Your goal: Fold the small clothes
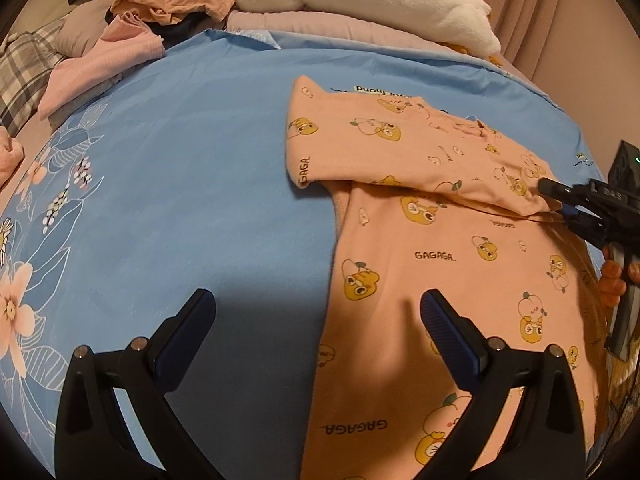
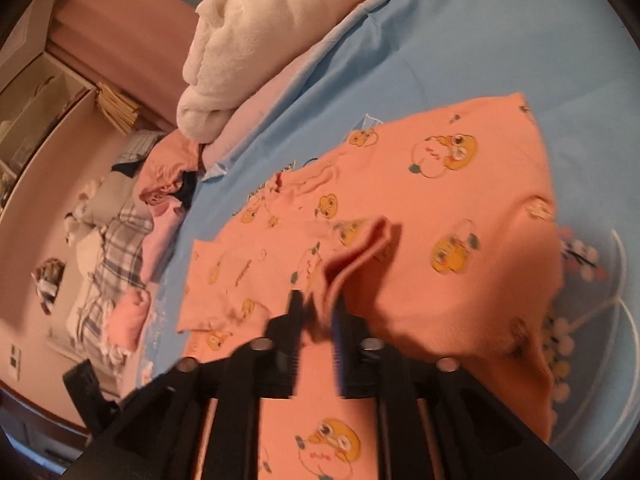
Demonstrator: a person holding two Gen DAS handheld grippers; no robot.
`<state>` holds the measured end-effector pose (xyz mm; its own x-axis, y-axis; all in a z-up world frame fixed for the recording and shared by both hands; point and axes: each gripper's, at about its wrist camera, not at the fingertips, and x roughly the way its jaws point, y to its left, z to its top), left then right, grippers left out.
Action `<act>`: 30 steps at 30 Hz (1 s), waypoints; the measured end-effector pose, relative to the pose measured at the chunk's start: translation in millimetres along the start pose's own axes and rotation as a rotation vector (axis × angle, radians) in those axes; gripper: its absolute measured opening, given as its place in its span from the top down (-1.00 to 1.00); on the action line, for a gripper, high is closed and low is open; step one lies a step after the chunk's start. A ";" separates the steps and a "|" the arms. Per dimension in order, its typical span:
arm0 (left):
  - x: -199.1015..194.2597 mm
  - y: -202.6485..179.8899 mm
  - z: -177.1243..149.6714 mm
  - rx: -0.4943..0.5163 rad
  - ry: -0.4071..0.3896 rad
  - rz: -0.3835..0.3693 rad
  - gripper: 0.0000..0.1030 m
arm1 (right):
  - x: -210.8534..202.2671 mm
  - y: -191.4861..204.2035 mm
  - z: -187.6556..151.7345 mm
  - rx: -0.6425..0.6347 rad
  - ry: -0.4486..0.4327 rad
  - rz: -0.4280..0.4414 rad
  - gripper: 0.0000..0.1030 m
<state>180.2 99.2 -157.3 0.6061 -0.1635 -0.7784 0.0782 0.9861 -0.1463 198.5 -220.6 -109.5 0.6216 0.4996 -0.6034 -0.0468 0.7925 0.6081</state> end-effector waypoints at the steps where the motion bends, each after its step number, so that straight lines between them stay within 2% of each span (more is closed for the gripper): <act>1: 0.3 0.8 -0.1 -0.002 0.002 0.001 -0.98 | 6.3 2.5 2.5 -0.007 0.014 -0.031 0.58; 2: 0.6 1.6 0.1 -0.004 0.005 0.002 -0.99 | 12.1 6.1 5.3 -0.022 0.030 -0.074 0.61; 4: 0.5 2.7 0.1 -0.007 0.008 0.003 -0.99 | 13.2 15.0 7.5 -0.075 0.034 -0.154 0.90; 8: -0.7 4.9 -0.1 -0.003 0.006 0.000 -0.99 | -24.9 18.0 15.1 -0.097 -0.075 -0.167 0.90; 11: 0.4 5.6 -0.4 -0.004 0.006 -0.005 -0.99 | -47.0 4.3 21.1 -0.084 -0.123 -0.247 0.90; 14: 2.7 4.0 -1.2 -0.004 0.014 -0.010 -0.99 | -52.8 -14.9 21.8 -0.067 -0.125 -0.339 0.90; 15: 3.5 3.1 -1.6 -0.004 0.019 -0.013 -0.99 | -50.4 -18.6 21.4 -0.062 -0.109 -0.333 0.90; 16: 4.3 2.7 -1.7 -0.003 0.024 -0.015 -0.99 | -44.2 -25.5 21.4 -0.050 -0.056 -0.321 0.90; 17: 5.0 2.2 -2.1 -0.002 0.030 -0.016 -0.99 | -36.7 -29.6 21.1 -0.043 -0.004 -0.343 0.70; 18: 5.4 2.3 -2.7 -0.003 0.036 -0.017 -0.98 | -33.8 -29.4 20.9 -0.043 0.007 -0.370 0.63; 21: 3.2 4.4 -5.3 -0.015 0.044 -0.030 -0.98 | -42.9 -20.3 15.6 -0.093 -0.081 -0.447 0.58; 22: 2.3 4.8 -6.1 -0.018 0.046 -0.035 -0.97 | -48.4 -15.4 12.7 -0.117 -0.124 -0.453 0.53; 24: 0.6 5.7 -7.7 -0.021 0.051 -0.044 -0.96 | -51.1 -13.0 7.8 -0.150 -0.151 -0.426 0.52; 27: -1.4 7.8 -10.9 -0.035 0.068 -0.067 -0.96 | -33.1 -22.8 6.7 -0.159 -0.059 -0.493 0.53; 30: -7.8 10.9 -16.4 -0.058 0.083 -0.094 -0.95 | -39.6 -39.4 12.7 -0.066 -0.063 -0.426 0.53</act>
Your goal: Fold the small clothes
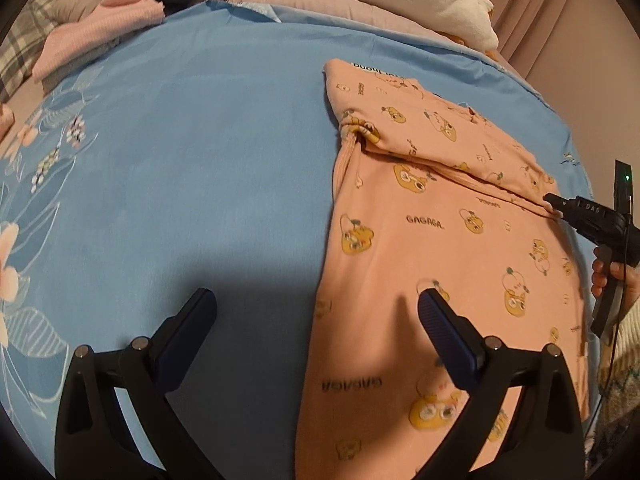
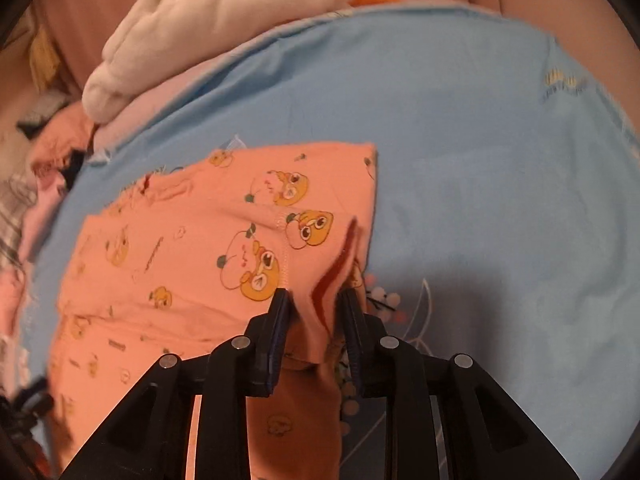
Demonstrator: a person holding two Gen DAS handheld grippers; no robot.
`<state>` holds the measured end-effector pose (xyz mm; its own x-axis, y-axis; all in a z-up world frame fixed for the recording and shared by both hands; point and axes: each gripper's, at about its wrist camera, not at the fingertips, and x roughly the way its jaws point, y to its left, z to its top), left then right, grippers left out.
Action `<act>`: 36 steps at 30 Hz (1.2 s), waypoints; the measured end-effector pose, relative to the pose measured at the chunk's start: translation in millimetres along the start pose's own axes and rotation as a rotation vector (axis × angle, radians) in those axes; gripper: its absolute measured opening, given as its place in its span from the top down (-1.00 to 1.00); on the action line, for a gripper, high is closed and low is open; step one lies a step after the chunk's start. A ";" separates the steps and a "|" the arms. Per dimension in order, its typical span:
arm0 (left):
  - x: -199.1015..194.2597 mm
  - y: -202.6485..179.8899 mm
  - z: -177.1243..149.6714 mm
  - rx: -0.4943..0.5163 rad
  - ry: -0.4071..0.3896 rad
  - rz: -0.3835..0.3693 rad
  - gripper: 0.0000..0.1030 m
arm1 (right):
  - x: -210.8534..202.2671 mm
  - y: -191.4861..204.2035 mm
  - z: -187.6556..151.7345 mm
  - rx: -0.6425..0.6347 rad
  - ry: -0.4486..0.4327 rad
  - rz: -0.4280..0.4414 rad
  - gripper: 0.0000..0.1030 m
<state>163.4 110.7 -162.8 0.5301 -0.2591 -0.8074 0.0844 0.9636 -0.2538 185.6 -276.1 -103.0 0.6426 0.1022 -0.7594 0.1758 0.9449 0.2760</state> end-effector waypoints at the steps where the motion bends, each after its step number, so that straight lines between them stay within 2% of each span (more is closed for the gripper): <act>1: -2.6 0.8 -2.5 -0.004 0.006 -0.012 -0.95 | -5.3 -4.8 0.7 0.032 -0.001 0.024 0.49; 2: -5.9 1.7 -6.1 -0.007 0.013 -0.023 -0.95 | -12.0 -11.0 0.0 0.061 0.001 0.037 0.35; 4: -13.0 2.2 -16.5 -0.008 0.023 -0.040 -0.95 | -25.0 -19.2 -7.8 0.077 0.010 0.044 0.19; 7: -20.6 4.1 -33.4 -0.013 0.038 -0.062 -0.95 | -44.3 -29.2 -31.8 0.074 0.039 0.115 0.19; 11: -32.1 6.9 -54.0 -0.026 0.047 -0.110 -0.95 | -64.4 -37.9 -82.7 0.073 0.124 0.198 0.19; 15: -43.0 13.2 -68.3 -0.080 0.054 -0.231 -0.95 | -79.8 -46.5 -129.1 0.079 0.209 0.329 0.19; 19: -51.2 18.2 -80.8 -0.111 0.089 -0.353 -0.95 | -87.3 -41.0 -158.0 0.093 0.294 0.430 0.18; 24: -55.3 24.5 -92.8 -0.156 0.125 -0.452 -0.91 | -89.1 -36.3 -174.0 0.103 0.367 0.516 0.18; 31: -39.7 27.4 -73.5 -0.195 0.171 -0.564 -0.90 | -69.6 -31.5 -164.7 0.116 0.361 0.589 0.19; 34: -32.7 28.9 -64.5 -0.225 0.166 -0.574 -0.63 | -58.8 -26.5 -152.8 0.131 0.339 0.604 0.19; 36: -31.7 32.8 -65.2 -0.255 0.172 -0.574 -0.37 | -57.1 -26.9 -150.4 0.130 0.338 0.610 0.19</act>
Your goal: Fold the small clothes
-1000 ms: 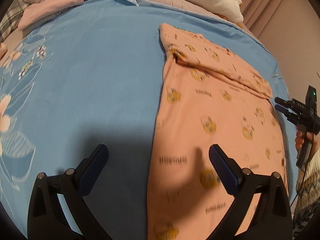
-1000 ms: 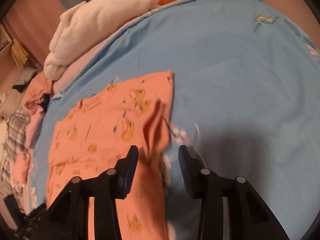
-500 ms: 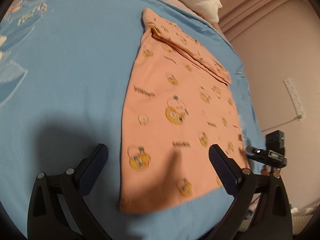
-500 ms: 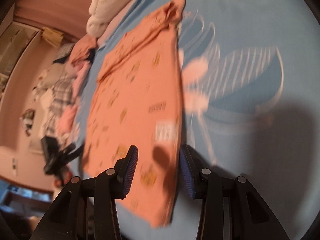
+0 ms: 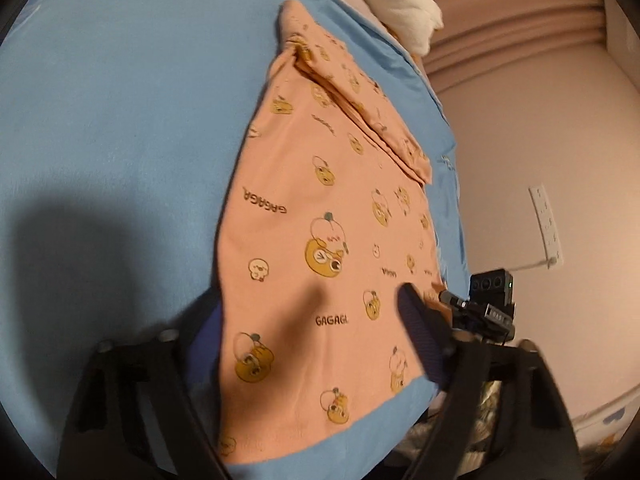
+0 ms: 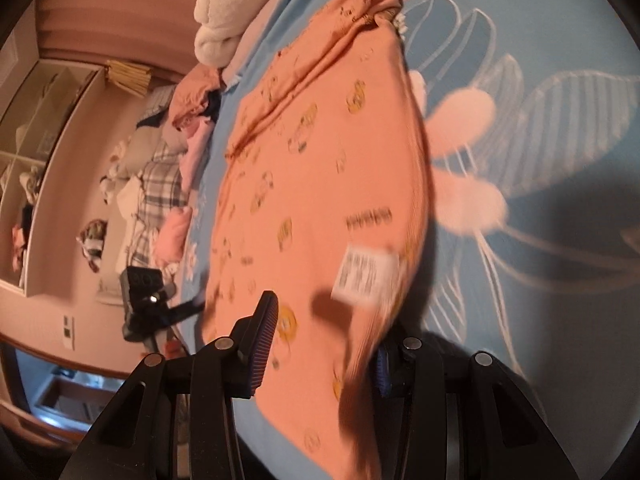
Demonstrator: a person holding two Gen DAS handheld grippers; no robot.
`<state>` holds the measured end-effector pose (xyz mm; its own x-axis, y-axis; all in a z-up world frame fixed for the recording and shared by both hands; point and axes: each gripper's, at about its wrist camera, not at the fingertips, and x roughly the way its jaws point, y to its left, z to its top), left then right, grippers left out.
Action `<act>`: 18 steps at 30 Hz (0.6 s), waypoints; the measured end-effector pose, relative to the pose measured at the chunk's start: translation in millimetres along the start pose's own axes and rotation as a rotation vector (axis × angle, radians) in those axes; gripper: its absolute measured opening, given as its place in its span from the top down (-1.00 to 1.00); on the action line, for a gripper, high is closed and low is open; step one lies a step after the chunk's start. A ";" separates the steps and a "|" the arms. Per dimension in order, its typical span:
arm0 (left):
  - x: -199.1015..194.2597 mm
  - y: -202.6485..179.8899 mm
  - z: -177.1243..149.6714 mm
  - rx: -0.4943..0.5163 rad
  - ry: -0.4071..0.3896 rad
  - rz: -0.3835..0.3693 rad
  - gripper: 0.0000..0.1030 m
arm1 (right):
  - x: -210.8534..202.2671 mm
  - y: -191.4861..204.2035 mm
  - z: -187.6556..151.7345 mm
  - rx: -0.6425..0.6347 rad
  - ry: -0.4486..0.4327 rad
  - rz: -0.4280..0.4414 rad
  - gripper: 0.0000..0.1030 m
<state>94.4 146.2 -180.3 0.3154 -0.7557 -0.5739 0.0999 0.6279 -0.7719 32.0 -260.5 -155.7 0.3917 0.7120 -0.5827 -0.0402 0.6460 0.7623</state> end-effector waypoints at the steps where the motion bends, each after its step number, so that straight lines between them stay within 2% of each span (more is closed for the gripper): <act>1: -1.5 0.4 -2.1 -0.001 0.001 -0.002 -0.34 | 0.8 2.0 -0.7 -0.009 0.002 -0.008 0.19; 6: -8.9 4.2 -23.7 0.008 0.035 -0.005 0.07 | -4.5 5.2 -22.3 -0.056 0.052 -0.014 0.23; 10: -8.5 8.5 -33.8 -0.019 0.045 0.016 0.36 | -8.1 2.9 -40.6 -0.051 0.061 -0.044 0.51; 11: -7.7 9.6 -32.8 -0.029 0.047 0.021 0.47 | -8.2 1.4 -41.6 -0.050 0.057 -0.054 0.62; 12: -6.7 11.5 -31.0 -0.046 0.051 0.027 0.70 | -7.3 0.9 -41.6 -0.048 0.056 -0.061 0.66; 14: -1.8 11.6 -27.7 -0.059 0.074 0.041 0.92 | -5.7 2.2 -40.5 -0.064 0.059 -0.095 0.90; 16: -2.2 6.7 -25.4 -0.043 0.069 0.053 0.92 | -6.0 10.2 -39.1 -0.110 0.061 -0.122 0.91; 18: -6.6 1.2 -20.6 -0.042 0.034 0.003 0.95 | -10.6 21.2 -37.6 -0.154 0.038 -0.088 0.91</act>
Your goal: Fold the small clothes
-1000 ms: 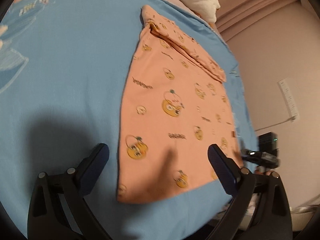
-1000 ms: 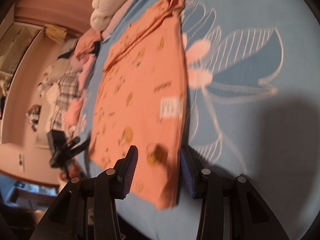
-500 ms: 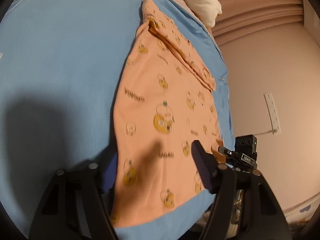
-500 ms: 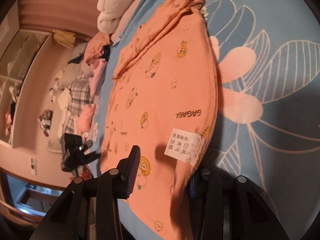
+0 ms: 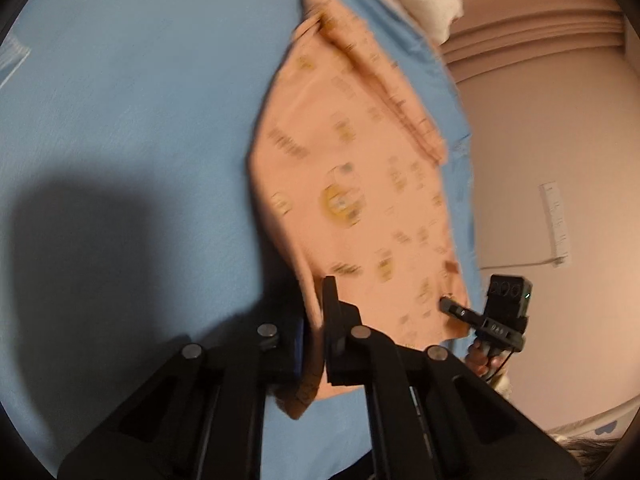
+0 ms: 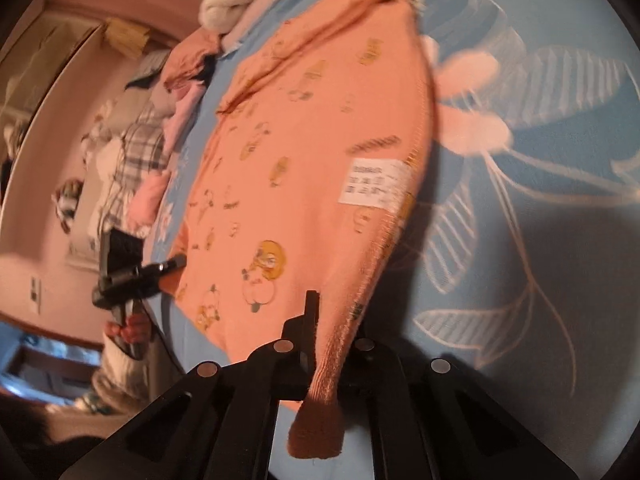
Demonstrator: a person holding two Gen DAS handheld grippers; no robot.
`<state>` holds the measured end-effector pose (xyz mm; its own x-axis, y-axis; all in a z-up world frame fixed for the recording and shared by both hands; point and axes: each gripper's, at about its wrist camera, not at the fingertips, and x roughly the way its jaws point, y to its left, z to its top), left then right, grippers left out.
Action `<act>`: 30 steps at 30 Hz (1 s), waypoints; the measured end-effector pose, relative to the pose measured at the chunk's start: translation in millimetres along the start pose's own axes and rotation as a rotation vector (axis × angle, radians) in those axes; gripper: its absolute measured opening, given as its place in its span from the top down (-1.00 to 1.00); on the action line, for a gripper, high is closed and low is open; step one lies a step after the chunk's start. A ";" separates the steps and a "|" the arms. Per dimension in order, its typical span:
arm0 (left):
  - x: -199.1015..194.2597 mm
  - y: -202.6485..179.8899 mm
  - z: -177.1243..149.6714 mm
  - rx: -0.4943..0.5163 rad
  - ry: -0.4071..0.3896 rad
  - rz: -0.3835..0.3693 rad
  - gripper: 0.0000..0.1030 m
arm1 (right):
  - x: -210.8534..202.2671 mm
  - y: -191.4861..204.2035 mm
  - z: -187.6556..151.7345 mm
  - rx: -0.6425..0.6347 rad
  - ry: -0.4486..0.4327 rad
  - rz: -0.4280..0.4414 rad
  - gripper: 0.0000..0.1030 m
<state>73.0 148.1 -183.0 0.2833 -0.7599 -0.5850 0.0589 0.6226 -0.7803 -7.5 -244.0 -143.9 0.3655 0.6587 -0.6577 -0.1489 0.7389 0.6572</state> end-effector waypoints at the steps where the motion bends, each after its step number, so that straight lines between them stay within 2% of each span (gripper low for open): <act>1: -4.0 -2.0 3.7 -0.006 -0.028 -0.035 0.95 | -4.8 4.4 2.5 -0.016 -0.028 0.033 0.91; 3: -10.5 -6.1 12.2 -0.015 -0.072 -0.096 0.95 | -16.8 11.5 11.7 -0.035 -0.094 0.099 0.91; 7: -21.3 -25.1 30.7 0.026 -0.130 -0.160 0.95 | -33.9 25.4 33.1 -0.086 -0.187 0.169 0.91; 11: -30.8 -49.1 60.1 0.075 -0.201 -0.214 0.95 | -43.5 37.2 55.9 -0.133 -0.264 0.189 0.91; 15: -30.2 -66.0 90.9 0.111 -0.239 -0.253 0.95 | -45.1 45.4 84.8 -0.141 -0.326 0.197 0.91; 22: 0.5 -75.6 163.2 0.112 -0.265 -0.230 0.95 | -37.7 44.6 151.3 -0.159 -0.381 0.135 0.91; 30: 52.3 -36.3 237.4 -0.020 -0.269 -0.125 0.95 | -4.6 -12.8 220.2 -0.003 -0.373 0.033 0.91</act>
<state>312.9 130.1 -132.8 0.5186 -0.7524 -0.4062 0.0911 0.5210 -0.8487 195.1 -287.8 -68.2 0.6704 0.5851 -0.4563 -0.1689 0.7191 0.6740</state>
